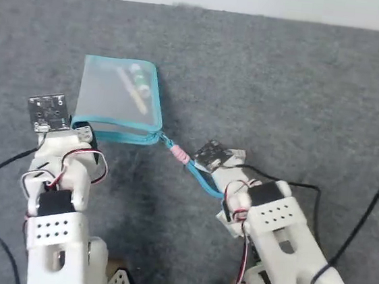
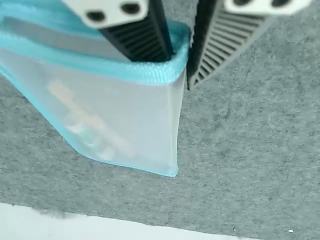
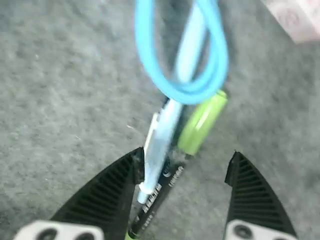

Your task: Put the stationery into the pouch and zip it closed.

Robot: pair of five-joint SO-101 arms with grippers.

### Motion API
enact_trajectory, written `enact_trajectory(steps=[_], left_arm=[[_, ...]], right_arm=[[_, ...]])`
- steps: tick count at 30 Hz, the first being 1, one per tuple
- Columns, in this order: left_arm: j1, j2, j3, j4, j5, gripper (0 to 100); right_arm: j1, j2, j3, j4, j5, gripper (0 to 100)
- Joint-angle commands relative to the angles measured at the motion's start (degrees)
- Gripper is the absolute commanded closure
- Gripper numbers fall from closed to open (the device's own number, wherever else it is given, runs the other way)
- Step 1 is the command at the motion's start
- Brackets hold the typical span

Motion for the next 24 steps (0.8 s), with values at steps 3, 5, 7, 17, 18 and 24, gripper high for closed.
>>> enact_trajectory(steps=[3, 5, 7, 17, 18, 24], left_arm=[[-0.53, 0.44, -4.35, -2.2, 0.88, 99], [-0.53, 0.35, -4.35, -2.2, 0.88, 99], [-0.53, 0.26, -4.26, -2.2, 0.88, 99], [-0.44, 0.09, -4.18, -2.11, 0.97, 99], [-0.44, 0.09, -4.18, -2.11, 0.97, 99], [1.23, 0.09, -4.09, -2.02, 0.88, 99]], right_arm=[[-0.66, 3.03, 1.23, -5.23, -0.97, 73.6], [-0.66, 7.43, 0.97, -7.08, -0.97, 73.6], [-0.66, 12.0, 0.53, -9.1, -0.97, 73.6], [12.62, 23.34, -9.49, -10.15, -3.87, 98.7], [14.73, 23.78, -11.34, -10.15, -3.34, 98.7], [25.71, 28.18, -25.23, -9.98, -2.29, 99.0]])
